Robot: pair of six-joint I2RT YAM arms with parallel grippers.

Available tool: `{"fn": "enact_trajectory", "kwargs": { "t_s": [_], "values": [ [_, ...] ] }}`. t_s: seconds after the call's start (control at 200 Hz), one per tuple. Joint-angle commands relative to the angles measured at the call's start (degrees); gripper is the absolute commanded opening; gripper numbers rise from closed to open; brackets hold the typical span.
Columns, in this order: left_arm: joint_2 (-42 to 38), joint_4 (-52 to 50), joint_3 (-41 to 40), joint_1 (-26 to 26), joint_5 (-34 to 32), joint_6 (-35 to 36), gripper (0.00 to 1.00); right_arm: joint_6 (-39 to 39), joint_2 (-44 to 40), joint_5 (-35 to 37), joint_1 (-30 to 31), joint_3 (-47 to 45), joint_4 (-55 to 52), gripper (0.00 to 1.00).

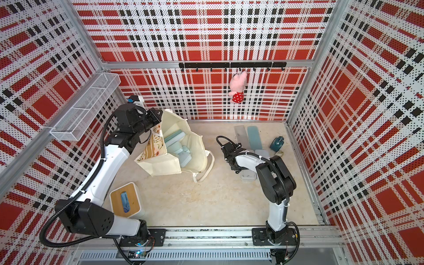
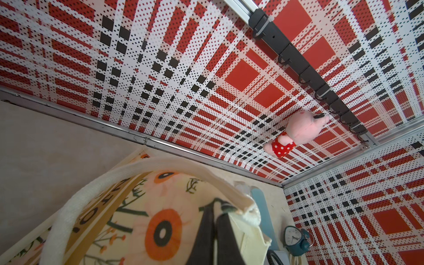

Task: Take out the pencil case from the canvas bag
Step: Place the pencil case at the center of the board, then pick up the pencil case from the canvas bag.

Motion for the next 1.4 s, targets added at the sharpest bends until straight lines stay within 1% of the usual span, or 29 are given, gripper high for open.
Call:
{"fn": "enact_trajectory", "kwargs": {
  "t_s": [0.0,0.035,0.13,0.24,0.341,0.441,0.456,0.476,0.606,0.636,0.661,0.716,0.736,0.862,1.002,1.007,1.042,1.142,1.177,1.192,1.238,1.393],
  "values": [
    [-0.73,7.42,5.21,-0.95,0.81,0.76,0.00,-0.32,-3.01,-0.29,-0.64,-1.76,-0.82,0.48],
    [-0.38,7.06,5.70,-1.22,0.90,1.10,0.00,-2.45,-4.66,-0.98,-0.64,-2.34,0.43,0.50],
    [0.97,5.75,7.70,-2.01,1.79,2.86,0.00,-1.77,-10.47,-1.66,-0.63,-3.88,3.31,0.58],
    [2.39,4.45,9.56,-3.80,2.41,5.96,0.00,-1.20,-18.37,-2.97,-0.64,-6.65,8.04,0.61],
    [3.62,4.36,10.94,-5.03,3.42,8.11,0.00,-2.36,-25.10,-6.96,-0.63,-9.56,14.27,0.64],
    [5.03,4.36,12.78,-6.64,2.79,10.28,0.00,-2.39,-30.29,-9.96,-0.62,-10.94,18.24,0.68],
    [5.36,4.32,13.09,-6.64,2.62,10.64,0.00,-2.23,-30.91,-10.10,-0.64,-10.98,18.49,0.69],
    [5.67,4.21,13.52,-8.63,2.24,10.95,0.00,-1.92,-31.71,-10.43,-0.64,-11.04,18.90,0.69],
    [8.64,2.46,17.27,-11.72,0.11,12.86,0.00,-1.20,-37.01,-16.00,-0.64,-12.20,24.05,0.68],
    [9.53,1.95,18.25,-12.40,-0.27,14.81,0.00,-1.20,-38.14,-17.39,-0.48,-12.62,25.40,0.68],
    [10.07,1.62,18.97,-12.88,-0.53,15.18,0.00,1.01,-38.96,-18.19,-0.53,-12.82,26.04,0.68],
    [11.54,0.84,20.70,-13.93,-1.24,16.09,0.00,2.56,-40.17,-19.00,-0.42,-12.50,26.42,0.68],
    [12.04,0.62,21.32,-14.29,-1.53,16.64,0.00,2.80,-40.57,-20.76,-0.13,-12.29,26.51,0.67],
    [15.58,-1.87,25.97,-16.39,-3.48,20.66,0.00,1.92,-44.12,-20.71,3.71,-12.50,30.15,0.66],
    [19.16,-4.40,31.00,-18.14,-4.73,23.90,0.00,-0.32,-46.42,-19.80,10.38,-13.06,36.28,0.65],
    [19.25,-4.50,31.08,-18.24,-4.76,24.01,0.00,-1.24,-46.49,-19.75,10.54,-13.17,36.56,0.65],
    [19.86,-5.00,32.15,-18.54,-5.16,24.63,0.00,-2.76,-46.76,-19.71,12.25,-13.68,38.25,0.64],
    [21.47,-6.11,34.24,-19.24,-5.72,25.47,0.00,-3.83,-46.49,-19.65,16.17,-15.26,42.65,0.62],
    [21.83,-6.29,34.72,-19.43,-5.68,25.59,0.00,-4.24,-45.86,-19.68,17.42,-15.47,43.28,0.62],
    [22.00,-6.43,34.90,-19.47,-5.67,25.67,0.00,-4.35,-45.43,-18.38,17.97,-15.47,43.43,0.62],
    [22.22,-6.69,35.27,-19.69,-5.76,25.91,0.00,-4.37,-44.27,-17.55,19.17,-15.47,43.59,0.62],
    [22.16,-6.89,35.29,-20.00,-5.98,26.06,0.00,-4.19,-38.60,-17.42,21.23,-15.05,43.47,0.60]
  ]
}}
